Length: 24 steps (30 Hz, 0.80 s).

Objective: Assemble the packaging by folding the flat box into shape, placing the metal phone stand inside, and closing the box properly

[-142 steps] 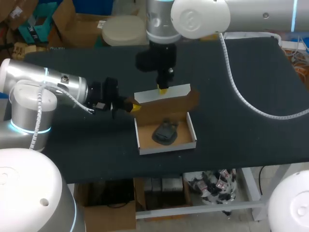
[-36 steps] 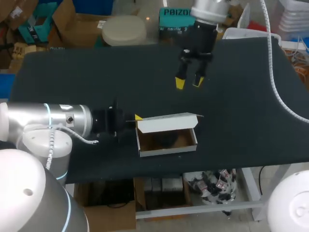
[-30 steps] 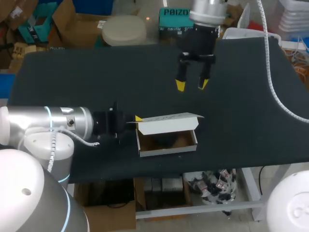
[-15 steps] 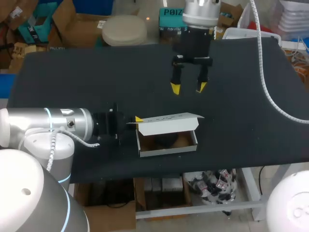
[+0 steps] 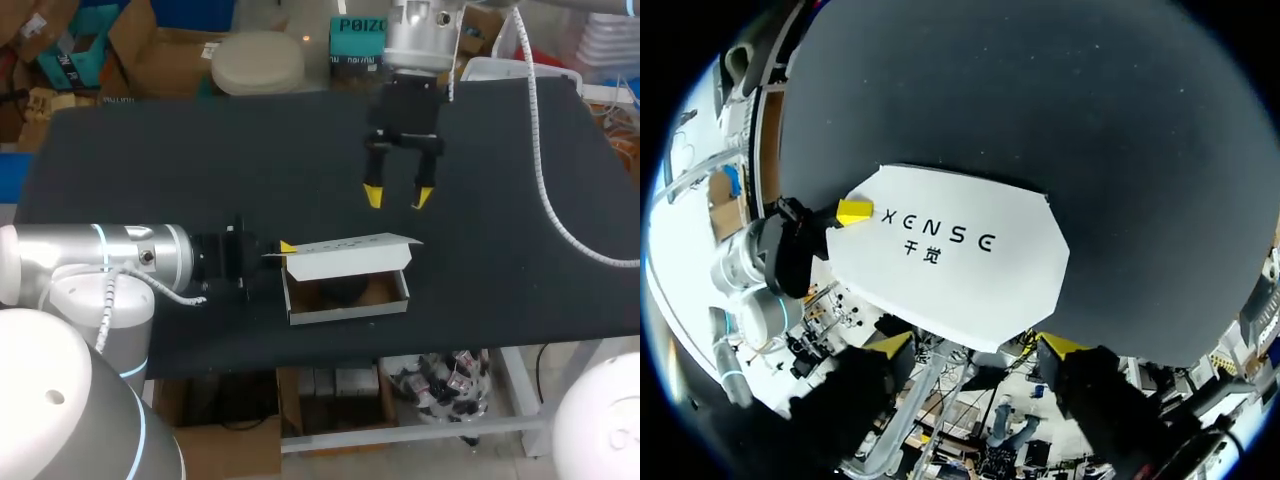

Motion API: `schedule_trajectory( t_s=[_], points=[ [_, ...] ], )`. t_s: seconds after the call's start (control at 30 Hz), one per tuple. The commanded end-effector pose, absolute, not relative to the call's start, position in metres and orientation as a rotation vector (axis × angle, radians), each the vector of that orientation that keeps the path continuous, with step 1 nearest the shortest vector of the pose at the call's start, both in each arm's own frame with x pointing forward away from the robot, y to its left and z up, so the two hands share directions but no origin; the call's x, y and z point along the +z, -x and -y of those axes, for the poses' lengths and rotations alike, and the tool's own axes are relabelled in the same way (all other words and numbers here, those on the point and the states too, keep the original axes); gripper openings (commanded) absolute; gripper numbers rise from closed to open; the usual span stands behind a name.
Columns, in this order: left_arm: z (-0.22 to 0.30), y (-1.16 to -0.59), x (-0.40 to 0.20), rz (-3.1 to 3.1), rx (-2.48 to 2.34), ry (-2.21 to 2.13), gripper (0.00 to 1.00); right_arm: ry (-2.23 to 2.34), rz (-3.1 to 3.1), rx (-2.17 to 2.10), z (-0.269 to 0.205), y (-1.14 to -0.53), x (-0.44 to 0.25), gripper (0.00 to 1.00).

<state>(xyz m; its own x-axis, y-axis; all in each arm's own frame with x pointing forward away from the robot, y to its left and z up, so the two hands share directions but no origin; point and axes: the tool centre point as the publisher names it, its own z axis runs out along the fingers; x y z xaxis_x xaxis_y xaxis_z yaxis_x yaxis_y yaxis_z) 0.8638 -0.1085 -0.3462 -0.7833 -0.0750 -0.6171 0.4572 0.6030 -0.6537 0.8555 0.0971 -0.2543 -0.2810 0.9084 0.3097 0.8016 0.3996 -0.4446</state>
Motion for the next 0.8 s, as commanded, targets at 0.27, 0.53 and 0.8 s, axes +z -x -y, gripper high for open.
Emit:
schedule_trajectory(
  t_s=[0.27, 0.53, 0.8],
  points=[
    [0.109, -0.862, -0.351, -2.223, -1.139, -0.302, 0.00, 1.432, 2.063, 0.320, -0.089, -0.852, -0.281, 0.83],
    [0.109, -0.862, -0.351, -2.223, -1.139, -0.302, 0.00, 1.438, 2.035, 0.315, -0.088, -0.852, -0.292, 0.47],
    [0.109, -0.861, -0.351, -2.220, -1.138, -0.303, 0.00, 1.422, 2.034, 0.325, -0.091, -0.849, -0.300, 0.48]
  ],
)
